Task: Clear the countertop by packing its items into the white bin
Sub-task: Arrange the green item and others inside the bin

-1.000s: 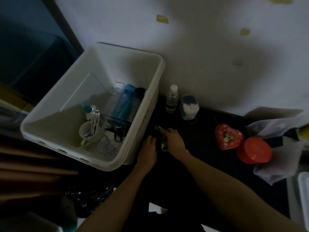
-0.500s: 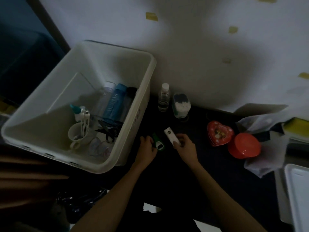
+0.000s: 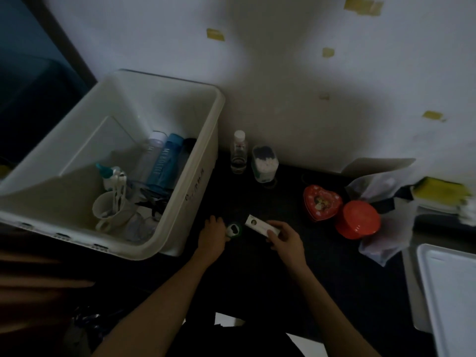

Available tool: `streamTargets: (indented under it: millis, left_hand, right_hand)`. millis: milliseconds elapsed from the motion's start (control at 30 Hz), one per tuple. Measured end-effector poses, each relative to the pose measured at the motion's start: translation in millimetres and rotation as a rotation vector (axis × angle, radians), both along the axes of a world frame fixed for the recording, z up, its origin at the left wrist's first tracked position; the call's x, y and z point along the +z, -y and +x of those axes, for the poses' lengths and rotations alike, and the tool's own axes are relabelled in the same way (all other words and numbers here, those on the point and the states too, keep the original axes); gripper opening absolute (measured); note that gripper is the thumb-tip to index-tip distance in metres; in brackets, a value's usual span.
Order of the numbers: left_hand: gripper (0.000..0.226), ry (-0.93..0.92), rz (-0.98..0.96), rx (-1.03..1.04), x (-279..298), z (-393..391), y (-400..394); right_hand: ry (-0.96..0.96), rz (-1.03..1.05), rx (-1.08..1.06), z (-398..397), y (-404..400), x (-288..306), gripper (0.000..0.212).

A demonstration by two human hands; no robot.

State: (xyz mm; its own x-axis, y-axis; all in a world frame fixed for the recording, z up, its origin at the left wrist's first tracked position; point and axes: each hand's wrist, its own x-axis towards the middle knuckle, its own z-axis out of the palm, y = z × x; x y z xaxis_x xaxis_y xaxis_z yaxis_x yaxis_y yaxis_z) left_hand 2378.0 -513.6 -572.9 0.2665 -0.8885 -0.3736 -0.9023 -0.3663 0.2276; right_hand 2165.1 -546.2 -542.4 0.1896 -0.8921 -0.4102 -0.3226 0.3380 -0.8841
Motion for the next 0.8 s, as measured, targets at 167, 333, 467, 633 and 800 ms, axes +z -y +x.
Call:
streamTargets:
  millis: [167,333,467,633,800]
  left_hand:
    - [0.028,-0.443,-0.061,0.122,21,-13,-3]
    - [0.022,-1.102,-0.224,0.560,91,-36,-9]
    - [0.026,-1.244,-0.380,0.585,153,-31,-22]
    - [0.023,-1.309,-0.554,0.494,224,-7,-39]
    - [0.021,-1.263,-0.667,0.590,249,41,-58]
  right_hand:
    - [0.089,0.028,-0.120,-3,5,14,0.026]
    - [0.207,-0.054,-0.233,-3,22,52,0.018]
    - [0.316,-0.189,-0.182,16,34,103,0.017]
    - [0.326,-0.288,0.057,63,31,167,0.023]
    - [0.389,-0.292,0.310,120,13,216,0.024]
